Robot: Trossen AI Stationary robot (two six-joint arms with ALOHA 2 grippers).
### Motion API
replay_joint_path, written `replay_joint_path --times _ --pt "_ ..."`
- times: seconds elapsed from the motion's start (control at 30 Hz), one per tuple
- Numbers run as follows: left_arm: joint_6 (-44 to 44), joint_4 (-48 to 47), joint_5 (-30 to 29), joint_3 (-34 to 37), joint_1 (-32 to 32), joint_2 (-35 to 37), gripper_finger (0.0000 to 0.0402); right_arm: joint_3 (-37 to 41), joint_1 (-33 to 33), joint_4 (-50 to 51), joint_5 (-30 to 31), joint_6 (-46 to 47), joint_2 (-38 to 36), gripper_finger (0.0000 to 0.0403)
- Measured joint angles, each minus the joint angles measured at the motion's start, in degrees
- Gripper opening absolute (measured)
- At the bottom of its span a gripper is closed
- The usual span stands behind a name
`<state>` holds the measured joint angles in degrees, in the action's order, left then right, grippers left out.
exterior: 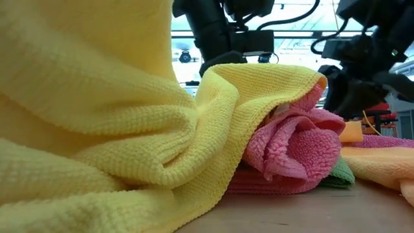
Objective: Fold microfiber towels
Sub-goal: Fold the orange microfiber towel
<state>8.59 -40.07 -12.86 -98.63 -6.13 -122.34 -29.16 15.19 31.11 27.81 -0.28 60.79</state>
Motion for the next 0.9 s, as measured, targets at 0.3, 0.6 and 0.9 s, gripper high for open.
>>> replay_joint_path --times 0.3,0.6,0.9 --pt "-2.0 -5.0 0.0 0.0 -0.6 0.0 0.0171 -3.5 4.7 7.0 0.6 25.1 5.0 0.0167" --pt "-3.0 -5.7 0.0 0.0 -1.2 0.0 0.0157 -5.0 7.6 11.7 -5.6 28.4 4.6 0.0167" --pt "-3.4 -6.4 0.0 0.0 -1.2 0.0 0.0144 -5.0 13.5 10.9 4.8 23.2 12.0 0.0167"
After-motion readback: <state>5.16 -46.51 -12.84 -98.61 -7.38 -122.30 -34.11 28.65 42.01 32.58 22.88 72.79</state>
